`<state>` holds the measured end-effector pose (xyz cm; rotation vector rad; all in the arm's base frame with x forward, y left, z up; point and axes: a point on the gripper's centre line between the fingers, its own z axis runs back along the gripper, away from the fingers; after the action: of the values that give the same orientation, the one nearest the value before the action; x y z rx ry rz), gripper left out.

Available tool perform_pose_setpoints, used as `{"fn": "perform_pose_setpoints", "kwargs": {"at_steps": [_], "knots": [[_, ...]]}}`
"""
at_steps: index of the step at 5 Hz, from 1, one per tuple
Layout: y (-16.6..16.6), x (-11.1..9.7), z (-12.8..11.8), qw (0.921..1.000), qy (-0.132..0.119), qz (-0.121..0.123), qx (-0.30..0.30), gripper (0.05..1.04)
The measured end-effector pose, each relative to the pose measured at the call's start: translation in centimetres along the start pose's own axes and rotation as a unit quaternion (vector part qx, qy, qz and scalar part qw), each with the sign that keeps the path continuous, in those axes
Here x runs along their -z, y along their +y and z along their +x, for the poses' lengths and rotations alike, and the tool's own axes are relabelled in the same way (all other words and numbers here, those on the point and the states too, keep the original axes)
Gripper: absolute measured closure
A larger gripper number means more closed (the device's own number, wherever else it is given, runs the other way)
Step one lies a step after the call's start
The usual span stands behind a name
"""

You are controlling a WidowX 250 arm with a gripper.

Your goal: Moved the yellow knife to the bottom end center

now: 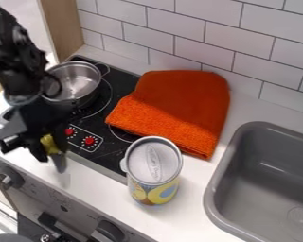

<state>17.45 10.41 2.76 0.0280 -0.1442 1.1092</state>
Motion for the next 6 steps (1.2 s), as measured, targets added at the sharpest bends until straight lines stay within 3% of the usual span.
{"fn": "perform_pose_setpoints", "kwargs": {"at_steps": [2, 4, 5, 6], "knots": [[-0.35, 1.10, -0.08, 0.9996, 0.004, -0.009, -0.025, 0.725], [-0.35, 0.91, -0.26, 0.9994, 0.016, 0.007, -0.031, 0.156], [-0.58, 0.84, -0.30, 0.9994, 0.017, 0.007, -0.029, 0.078], [-0.70, 0.69, -0.42, 0.9992, 0.024, 0.009, -0.031, 0.083]]}}
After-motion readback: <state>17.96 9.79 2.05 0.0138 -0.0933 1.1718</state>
